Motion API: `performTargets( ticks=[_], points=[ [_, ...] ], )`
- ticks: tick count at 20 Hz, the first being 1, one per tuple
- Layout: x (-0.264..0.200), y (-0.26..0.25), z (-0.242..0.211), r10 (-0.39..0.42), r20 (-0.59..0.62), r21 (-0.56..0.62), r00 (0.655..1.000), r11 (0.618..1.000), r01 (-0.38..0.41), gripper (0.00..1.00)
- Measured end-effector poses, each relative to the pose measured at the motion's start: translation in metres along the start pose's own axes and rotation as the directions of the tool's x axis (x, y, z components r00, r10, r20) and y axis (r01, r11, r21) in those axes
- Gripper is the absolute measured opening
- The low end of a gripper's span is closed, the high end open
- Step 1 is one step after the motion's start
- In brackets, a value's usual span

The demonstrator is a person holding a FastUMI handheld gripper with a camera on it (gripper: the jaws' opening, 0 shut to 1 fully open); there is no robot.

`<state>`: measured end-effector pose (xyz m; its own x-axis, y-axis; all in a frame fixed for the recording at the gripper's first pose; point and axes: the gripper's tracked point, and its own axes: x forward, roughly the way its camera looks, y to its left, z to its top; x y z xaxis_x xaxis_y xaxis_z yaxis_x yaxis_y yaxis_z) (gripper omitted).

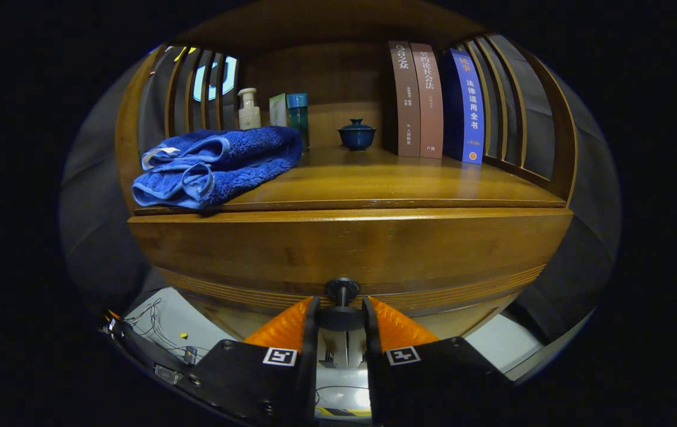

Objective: Pull open the drawer, take out the items inside it, and place them on the countertop above the cabinet.

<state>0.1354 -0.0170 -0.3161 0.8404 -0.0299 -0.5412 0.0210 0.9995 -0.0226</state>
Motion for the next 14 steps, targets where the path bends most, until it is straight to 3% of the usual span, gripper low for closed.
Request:
performTargets(
  ticks=[14],
  points=[
    [-0.086, 0.003, -0.044, -0.006, -0.059, 0.013, 0.998, 1.0, 0.007, 0.4]
  ],
)
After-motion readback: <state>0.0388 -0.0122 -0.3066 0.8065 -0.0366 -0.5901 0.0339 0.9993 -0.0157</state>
